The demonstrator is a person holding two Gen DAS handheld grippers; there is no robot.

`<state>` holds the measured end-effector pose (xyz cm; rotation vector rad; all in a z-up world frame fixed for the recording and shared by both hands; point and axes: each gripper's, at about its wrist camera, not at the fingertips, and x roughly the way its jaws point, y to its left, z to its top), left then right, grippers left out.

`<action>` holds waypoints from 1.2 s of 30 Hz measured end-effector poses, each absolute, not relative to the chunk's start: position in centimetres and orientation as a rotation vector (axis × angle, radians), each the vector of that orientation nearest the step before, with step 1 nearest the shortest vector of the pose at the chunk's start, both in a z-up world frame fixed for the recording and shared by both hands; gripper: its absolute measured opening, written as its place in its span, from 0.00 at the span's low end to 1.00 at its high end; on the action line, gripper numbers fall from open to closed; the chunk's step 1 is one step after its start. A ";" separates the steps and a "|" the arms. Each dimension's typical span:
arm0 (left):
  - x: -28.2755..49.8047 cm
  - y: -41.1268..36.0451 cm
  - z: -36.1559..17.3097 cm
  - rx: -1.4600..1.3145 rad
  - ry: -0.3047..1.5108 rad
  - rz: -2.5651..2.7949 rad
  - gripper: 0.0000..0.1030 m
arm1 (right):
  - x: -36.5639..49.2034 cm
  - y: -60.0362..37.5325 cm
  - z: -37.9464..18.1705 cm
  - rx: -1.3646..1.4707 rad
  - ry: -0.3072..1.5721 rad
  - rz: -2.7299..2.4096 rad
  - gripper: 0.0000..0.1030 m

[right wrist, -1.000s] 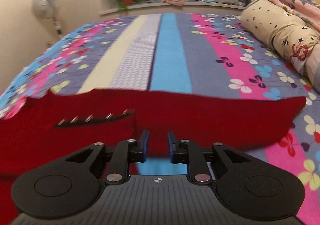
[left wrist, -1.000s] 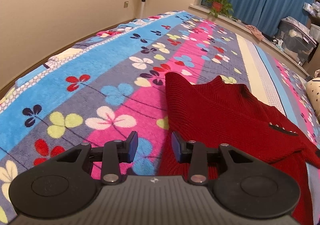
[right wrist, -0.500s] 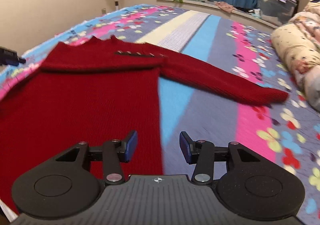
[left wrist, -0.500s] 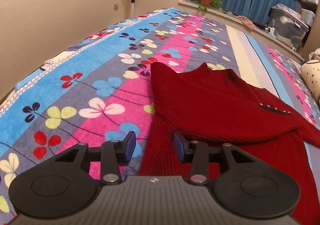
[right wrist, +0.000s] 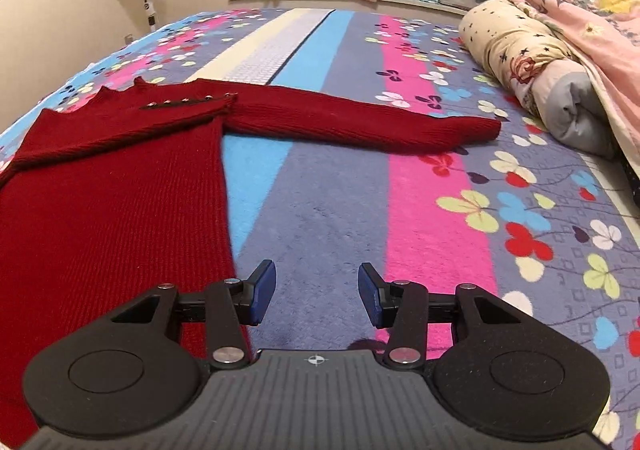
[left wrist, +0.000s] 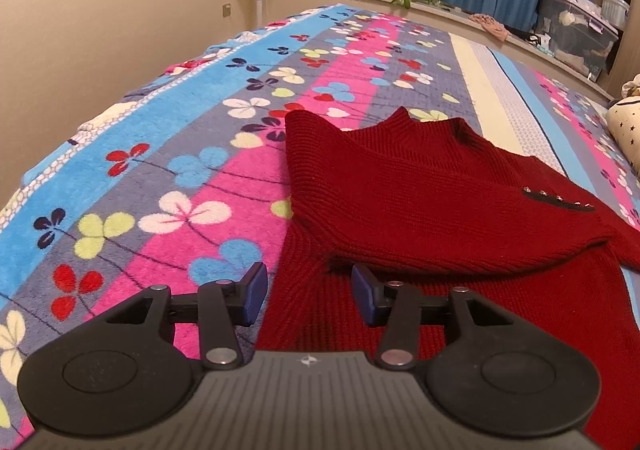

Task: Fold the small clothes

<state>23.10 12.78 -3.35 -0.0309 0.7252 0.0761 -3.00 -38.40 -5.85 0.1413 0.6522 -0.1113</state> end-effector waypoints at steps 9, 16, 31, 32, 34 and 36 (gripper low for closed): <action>23.8 13.2 -3.5 -0.036 0.728 0.077 0.53 | -1.4 -38.6 -6.8 0.143 0.676 -0.138 0.46; 24.0 13.0 -3.6 -0.034 0.729 0.072 0.55 | -1.0 -38.1 -7.0 0.129 0.685 -0.126 0.46; 24.3 12.3 -3.7 -0.056 0.726 0.060 0.64 | -0.9 -38.2 -7.2 0.136 0.688 -0.124 0.46; 24.4 12.3 -3.7 -0.061 0.724 0.057 0.66 | -0.9 -38.1 -7.2 0.136 0.688 -0.124 0.46; 24.4 12.2 -3.6 -0.064 0.721 0.053 0.67 | -0.8 -38.1 -7.2 0.134 0.688 -0.122 0.46; 24.4 12.3 -3.6 -0.063 0.719 0.055 0.67 | -0.8 -38.0 -7.3 0.132 0.688 -0.120 0.46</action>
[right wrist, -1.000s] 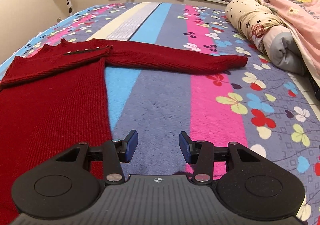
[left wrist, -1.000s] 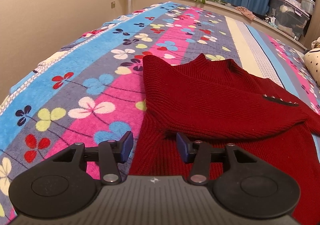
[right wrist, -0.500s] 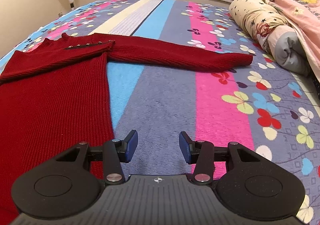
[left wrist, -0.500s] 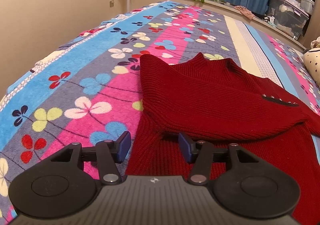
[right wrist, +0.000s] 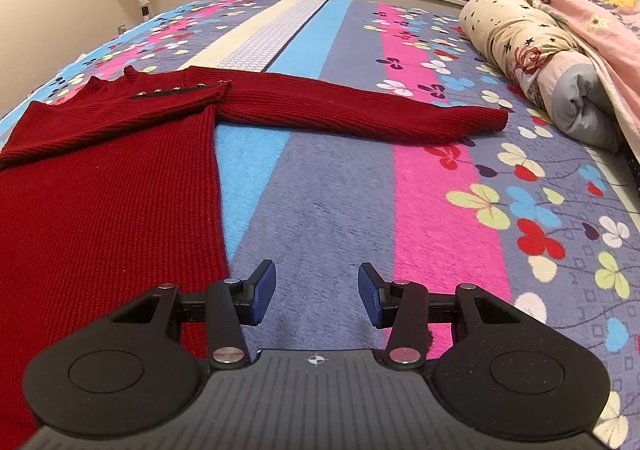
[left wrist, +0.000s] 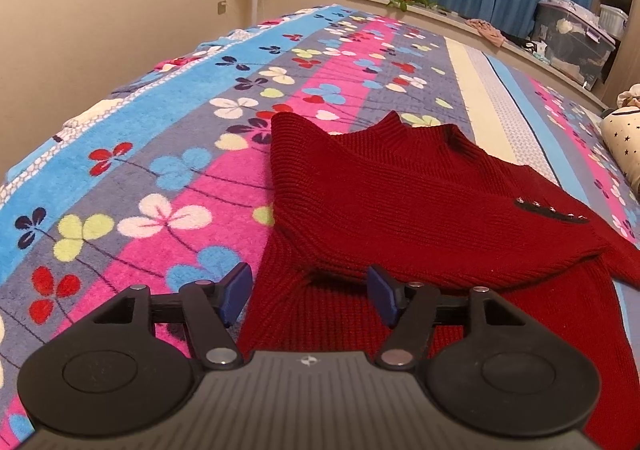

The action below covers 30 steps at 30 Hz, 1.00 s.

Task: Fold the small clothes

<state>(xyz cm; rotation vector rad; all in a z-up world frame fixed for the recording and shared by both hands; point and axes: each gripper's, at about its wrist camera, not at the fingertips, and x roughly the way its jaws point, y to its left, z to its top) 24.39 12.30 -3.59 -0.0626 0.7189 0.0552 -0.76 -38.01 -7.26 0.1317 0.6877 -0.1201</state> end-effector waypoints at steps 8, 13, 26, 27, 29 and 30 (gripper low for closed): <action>24.5 12.4 -3.6 -0.062 0.727 0.058 0.67 | -0.6 -37.8 -7.3 0.125 0.691 -0.116 0.46; 24.5 12.2 -3.6 -0.057 0.730 0.058 0.67 | -0.5 -37.7 -7.3 0.117 0.687 -0.118 0.43; 24.5 12.1 -3.5 -0.062 0.737 0.032 0.67 | 1.4 -43.7 -6.3 0.399 0.557 -0.188 0.11; 24.5 12.0 -3.5 -0.062 0.738 0.029 0.68 | 2.1 -44.8 -6.7 0.454 0.554 -0.192 0.11; 24.5 11.8 -3.5 -0.054 0.735 0.025 0.69 | 3.7 -46.0 -7.4 0.512 0.556 -0.196 0.11; 24.6 11.7 -3.5 -0.048 0.734 0.024 0.69 | 4.6 -46.4 -7.7 0.526 0.563 -0.186 0.11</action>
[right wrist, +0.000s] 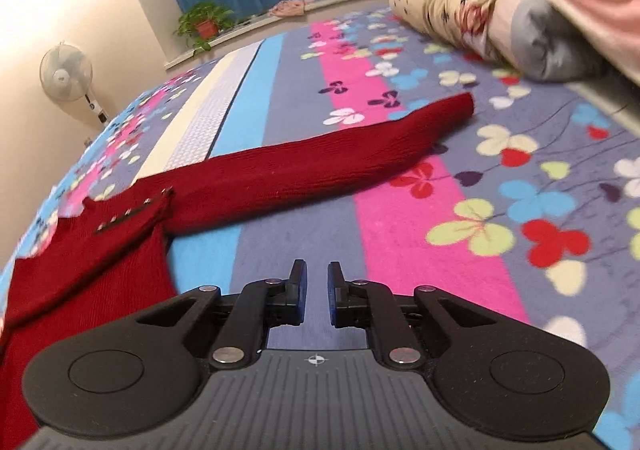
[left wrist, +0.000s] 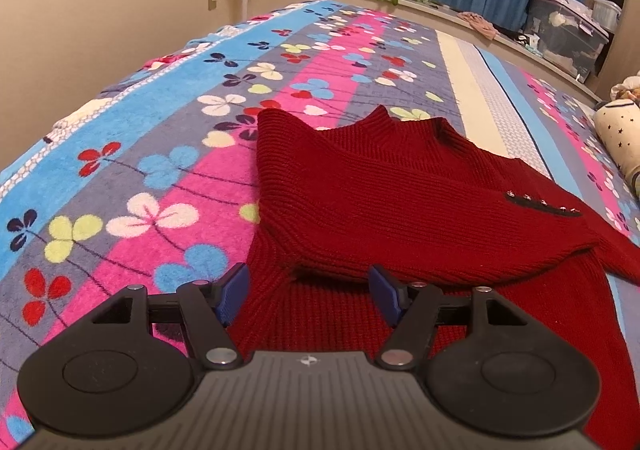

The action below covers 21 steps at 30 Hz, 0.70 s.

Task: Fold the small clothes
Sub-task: 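Grasp the cuff of the other sleeve with the right gripper and lift it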

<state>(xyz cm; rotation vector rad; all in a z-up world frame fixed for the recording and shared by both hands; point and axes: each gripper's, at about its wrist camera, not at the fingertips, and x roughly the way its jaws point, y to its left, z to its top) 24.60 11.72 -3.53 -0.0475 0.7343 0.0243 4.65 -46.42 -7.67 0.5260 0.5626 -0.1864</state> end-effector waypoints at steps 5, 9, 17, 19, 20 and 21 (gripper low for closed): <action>25.2 11.6 -3.8 -0.035 0.744 0.020 0.69 | 9.8 -47.9 -9.3 0.580 0.579 -0.194 0.19; 25.7 11.5 -3.8 -0.041 0.747 0.021 0.69 | 12.0 -50.7 -10.9 0.789 0.486 -0.245 0.64; 25.8 10.9 -3.5 -0.024 0.737 -0.011 0.69 | 14.4 -54.6 -14.5 1.052 0.335 -0.401 0.59; 25.8 11.0 -3.4 -0.024 0.736 -0.014 0.69 | 15.1 -55.1 -14.9 1.085 0.310 -0.433 0.42; 25.9 11.1 -3.3 -0.028 0.736 -0.015 0.69 | 15.5 -55.4 -15.0 1.095 0.311 -0.457 0.34; 25.9 11.2 -3.3 -0.032 0.734 -0.016 0.69 | 16.0 -55.5 -15.0 1.101 0.319 -0.483 0.17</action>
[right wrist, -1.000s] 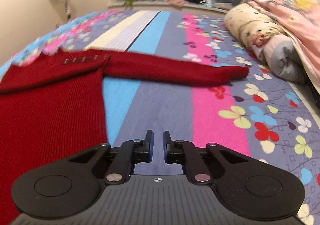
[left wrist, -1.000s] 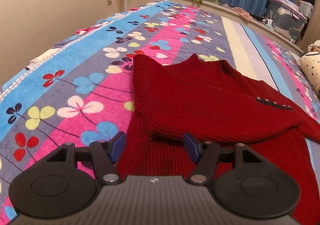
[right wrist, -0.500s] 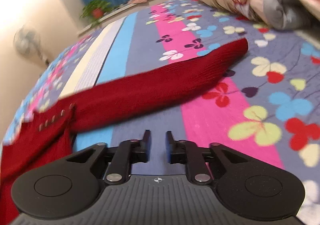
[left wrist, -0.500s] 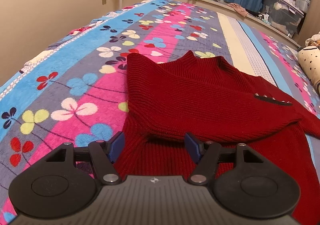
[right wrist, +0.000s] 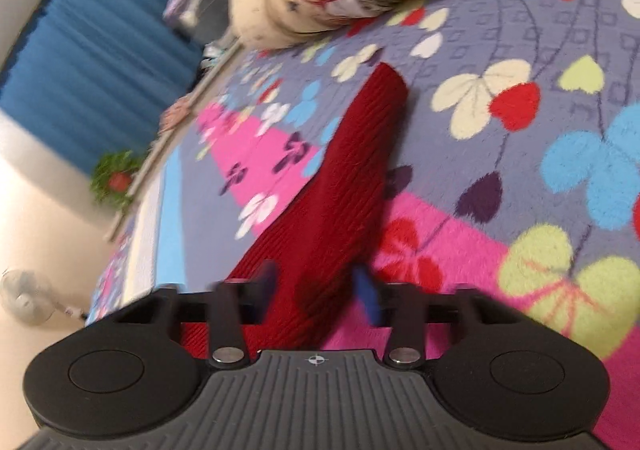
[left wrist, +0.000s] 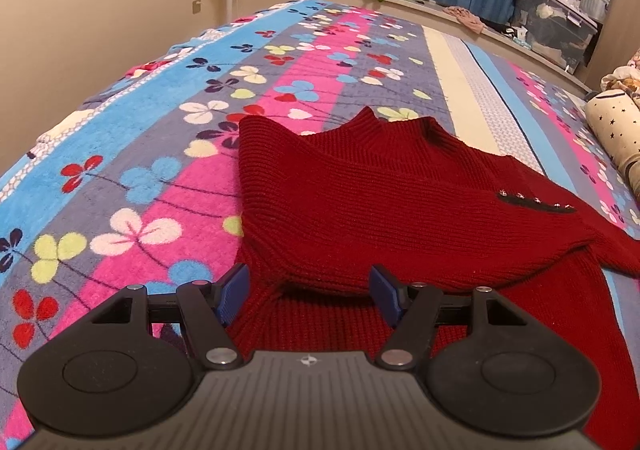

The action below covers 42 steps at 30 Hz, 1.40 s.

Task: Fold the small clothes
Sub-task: 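Grasp the cuff of the other sleeve with the right gripper and lift it, then fold the held sleeve across the sweater body with the right gripper and release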

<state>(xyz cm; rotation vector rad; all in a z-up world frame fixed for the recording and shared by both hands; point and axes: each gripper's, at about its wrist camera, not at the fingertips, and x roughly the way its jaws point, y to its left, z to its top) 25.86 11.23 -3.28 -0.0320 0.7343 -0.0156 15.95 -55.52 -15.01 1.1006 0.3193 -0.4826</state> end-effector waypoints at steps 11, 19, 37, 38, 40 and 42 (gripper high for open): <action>25.7 12.8 -1.9 -0.107 0.712 -0.005 0.69 | 22.7 -37.6 0.3 0.315 0.163 -0.479 0.11; 26.1 15.3 -1.8 -0.185 0.716 0.038 0.69 | 20.7 -14.3 0.5 0.241 0.386 0.480 0.47; 32.5 14.7 -6.6 -0.603 0.724 -0.235 0.61 | 1.5 -29.7 -9.7 0.094 0.809 0.021 0.49; 33.1 14.6 -7.2 -0.603 0.740 -0.203 0.60 | 0.7 -30.0 -10.2 0.107 0.809 0.019 0.49; 33.8 14.7 -8.1 -0.613 0.740 -0.151 0.47 | -1.1 -29.8 -10.5 0.098 0.786 0.021 0.49; 33.7 14.9 -7.9 -0.570 0.715 -0.118 0.09 | -1.7 -29.0 -10.7 0.067 0.779 0.007 0.49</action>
